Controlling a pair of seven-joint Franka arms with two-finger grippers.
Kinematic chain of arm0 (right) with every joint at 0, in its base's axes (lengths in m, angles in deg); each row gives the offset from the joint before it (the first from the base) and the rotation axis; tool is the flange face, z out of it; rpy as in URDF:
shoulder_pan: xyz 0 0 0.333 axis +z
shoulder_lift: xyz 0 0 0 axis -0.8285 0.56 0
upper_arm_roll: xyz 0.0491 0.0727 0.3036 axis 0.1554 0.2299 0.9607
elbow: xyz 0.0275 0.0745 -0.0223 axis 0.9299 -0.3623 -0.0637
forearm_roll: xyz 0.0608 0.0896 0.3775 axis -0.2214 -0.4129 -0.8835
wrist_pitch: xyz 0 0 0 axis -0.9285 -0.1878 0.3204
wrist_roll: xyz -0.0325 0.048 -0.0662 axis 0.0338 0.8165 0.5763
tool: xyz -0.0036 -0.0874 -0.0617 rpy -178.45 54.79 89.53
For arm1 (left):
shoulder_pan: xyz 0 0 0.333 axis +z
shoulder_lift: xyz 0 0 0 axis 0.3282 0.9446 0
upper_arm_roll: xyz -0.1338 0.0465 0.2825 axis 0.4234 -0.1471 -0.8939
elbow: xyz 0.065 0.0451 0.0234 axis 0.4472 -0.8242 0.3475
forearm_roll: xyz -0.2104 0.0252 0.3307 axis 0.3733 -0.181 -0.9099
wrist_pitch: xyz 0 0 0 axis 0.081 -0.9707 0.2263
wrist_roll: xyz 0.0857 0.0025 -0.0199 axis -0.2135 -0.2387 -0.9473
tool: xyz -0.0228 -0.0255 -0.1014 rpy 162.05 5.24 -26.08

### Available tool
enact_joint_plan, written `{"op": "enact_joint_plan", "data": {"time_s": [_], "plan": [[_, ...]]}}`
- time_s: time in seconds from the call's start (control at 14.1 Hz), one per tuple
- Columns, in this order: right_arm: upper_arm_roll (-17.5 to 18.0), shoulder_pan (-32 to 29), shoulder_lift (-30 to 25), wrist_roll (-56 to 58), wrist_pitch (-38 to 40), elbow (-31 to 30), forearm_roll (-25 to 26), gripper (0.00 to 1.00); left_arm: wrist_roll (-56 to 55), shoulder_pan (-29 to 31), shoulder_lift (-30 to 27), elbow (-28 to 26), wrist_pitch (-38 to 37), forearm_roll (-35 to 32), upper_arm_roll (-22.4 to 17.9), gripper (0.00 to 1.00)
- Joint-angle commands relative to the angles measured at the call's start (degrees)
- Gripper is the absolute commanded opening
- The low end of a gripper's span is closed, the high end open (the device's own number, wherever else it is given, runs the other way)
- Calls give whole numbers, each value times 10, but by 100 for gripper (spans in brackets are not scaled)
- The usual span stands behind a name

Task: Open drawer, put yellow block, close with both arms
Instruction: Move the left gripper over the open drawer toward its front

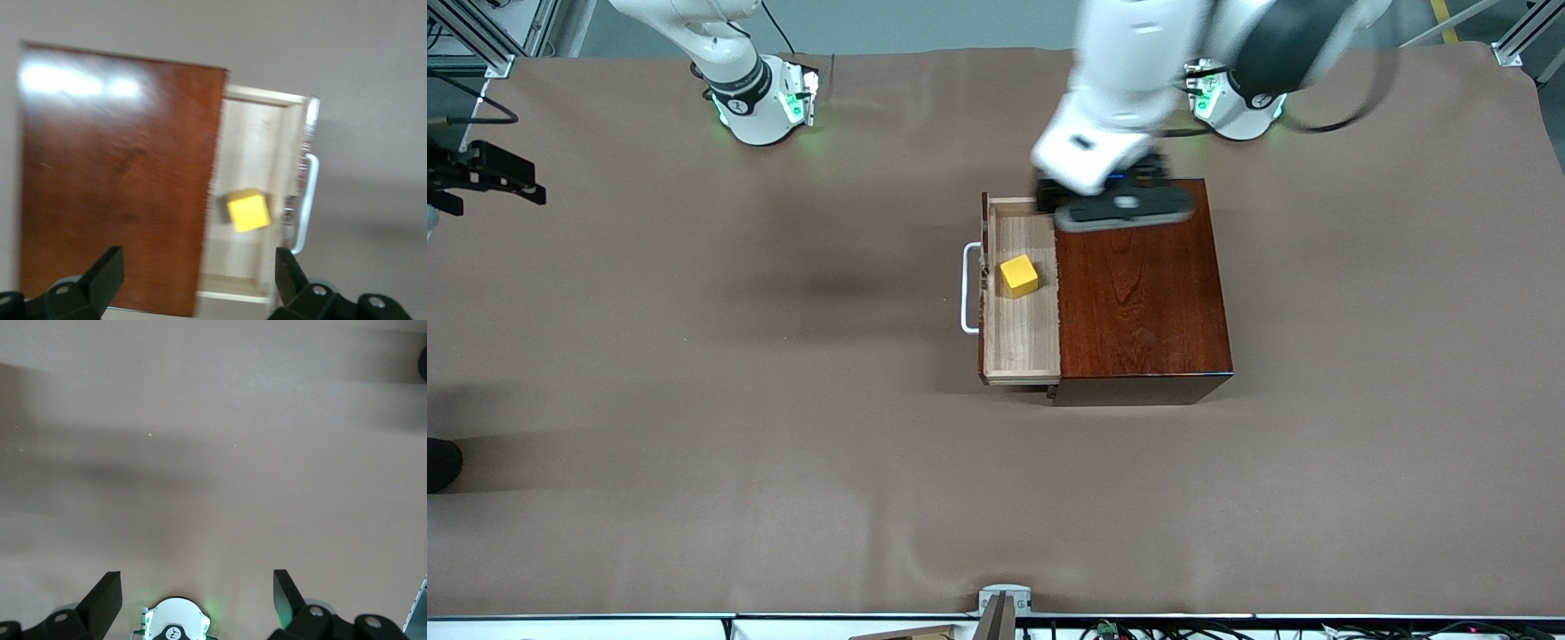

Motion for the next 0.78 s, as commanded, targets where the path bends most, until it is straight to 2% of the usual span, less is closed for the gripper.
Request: {"op": "enact_joint_plan", "data": {"time_s": [0.0, 0.14, 0.42, 0.71], "plan": [[9, -4, -23, 11, -15, -32, 13, 100, -117, -45, 74, 60, 49, -4, -11, 100], [10, -4, -23, 12, -16, -31, 13, 100, -195, -85, 109, 62, 104, -4, -25, 100], [10, 8, -19, 13, -28, -31, 13, 100, -305, -188, 175, 105, 168, -3, -110, 100], [10, 12, -18, 13, -41, -31, 13, 100, -414, -219, 227, 139, 254, -3, -123, 100]]}}
